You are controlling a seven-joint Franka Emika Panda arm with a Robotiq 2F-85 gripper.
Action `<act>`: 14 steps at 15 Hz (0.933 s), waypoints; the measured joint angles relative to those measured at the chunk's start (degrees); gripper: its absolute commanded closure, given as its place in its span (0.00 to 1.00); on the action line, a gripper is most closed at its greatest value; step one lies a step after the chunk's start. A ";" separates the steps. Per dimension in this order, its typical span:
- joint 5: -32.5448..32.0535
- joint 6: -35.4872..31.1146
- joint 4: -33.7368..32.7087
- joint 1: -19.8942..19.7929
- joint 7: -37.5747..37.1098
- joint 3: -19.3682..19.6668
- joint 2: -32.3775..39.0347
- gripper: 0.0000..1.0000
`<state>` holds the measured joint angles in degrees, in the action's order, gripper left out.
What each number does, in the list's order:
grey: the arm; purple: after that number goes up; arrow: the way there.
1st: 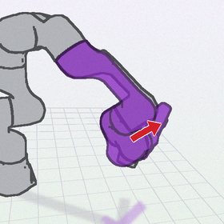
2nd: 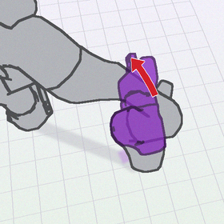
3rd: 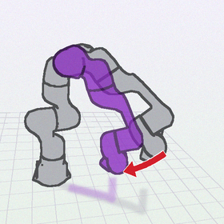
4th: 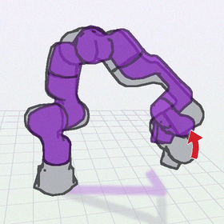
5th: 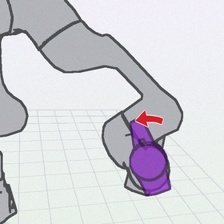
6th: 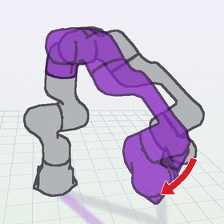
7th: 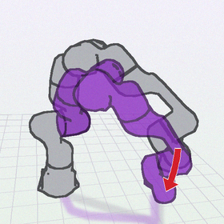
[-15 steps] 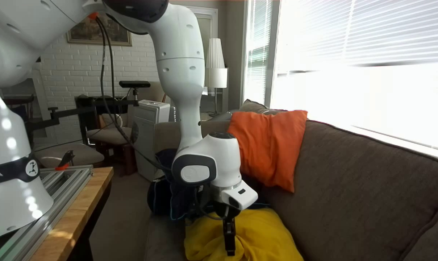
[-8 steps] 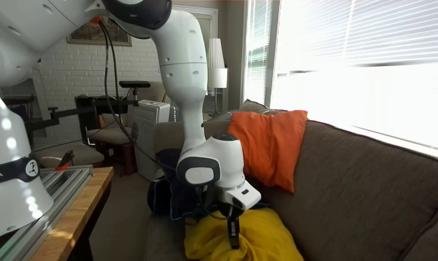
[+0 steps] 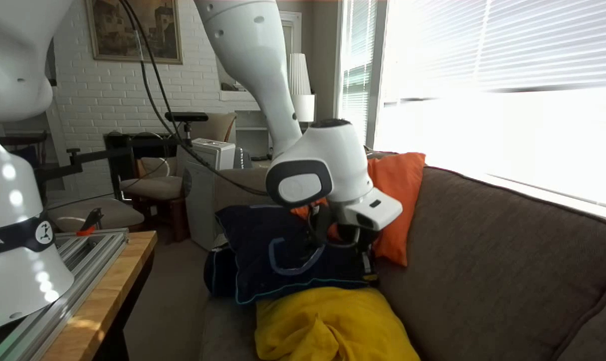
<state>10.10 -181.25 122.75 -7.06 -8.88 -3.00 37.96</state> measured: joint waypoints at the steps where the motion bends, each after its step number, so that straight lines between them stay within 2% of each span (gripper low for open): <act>1: 0.01 0.68 0.38 -0.51 0.00 0.00 -1.73 0.67; 5: 0.01 9.07 1.85 -0.42 0.00 -0.24 -5.30 0.40; 7: -0.06 13.02 2.34 1.67 -0.24 1.57 -5.26 0.26; 10: -0.23 14.92 3.17 5.19 -0.68 4.96 -4.22 0.04; 12: -0.23 14.91 3.24 6.26 -0.68 5.65 -2.16 0.00; 14: -0.23 14.82 3.23 6.76 -0.68 5.38 0.65 0.00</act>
<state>9.88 -166.43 125.98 -0.30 -9.55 2.38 38.61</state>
